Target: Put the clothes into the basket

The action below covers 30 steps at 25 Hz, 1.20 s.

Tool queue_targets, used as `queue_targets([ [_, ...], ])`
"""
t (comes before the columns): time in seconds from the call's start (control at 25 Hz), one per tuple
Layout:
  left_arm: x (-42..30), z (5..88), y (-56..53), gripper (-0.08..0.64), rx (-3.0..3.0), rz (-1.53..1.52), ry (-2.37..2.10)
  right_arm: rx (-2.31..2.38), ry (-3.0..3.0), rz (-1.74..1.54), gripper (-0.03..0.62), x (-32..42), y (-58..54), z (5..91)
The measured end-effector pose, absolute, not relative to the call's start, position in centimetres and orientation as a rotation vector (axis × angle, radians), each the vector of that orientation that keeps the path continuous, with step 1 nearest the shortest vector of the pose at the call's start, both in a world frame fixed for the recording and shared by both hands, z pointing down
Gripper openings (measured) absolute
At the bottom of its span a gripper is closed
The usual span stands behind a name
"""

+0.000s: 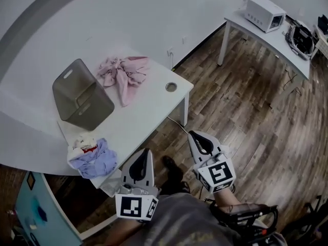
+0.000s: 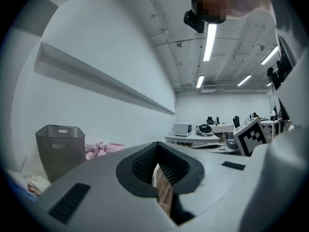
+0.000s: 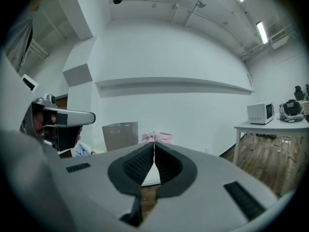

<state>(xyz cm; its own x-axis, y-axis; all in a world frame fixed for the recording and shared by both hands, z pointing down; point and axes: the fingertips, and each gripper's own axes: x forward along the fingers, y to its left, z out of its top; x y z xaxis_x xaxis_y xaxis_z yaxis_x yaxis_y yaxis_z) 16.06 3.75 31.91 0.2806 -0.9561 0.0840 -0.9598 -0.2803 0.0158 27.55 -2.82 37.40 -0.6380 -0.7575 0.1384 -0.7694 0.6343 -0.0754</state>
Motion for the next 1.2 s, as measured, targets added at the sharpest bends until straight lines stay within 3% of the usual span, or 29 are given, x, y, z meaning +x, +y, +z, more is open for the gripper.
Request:
queue_targets([
  [0.64, 6.7, 31.2, -11.5, 0.008, 2.377, -0.009, -1.97, 1.095, -2.806, 0.123, 0.009, 16.8, -18.8, 36.7],
  [1.2, 1.4, 29.8, -17.9, 0.008, 2.303, -0.135, -2.076, 0.909, -2.845, -0.022, 0.009, 9.8, -26.1, 34.2],
])
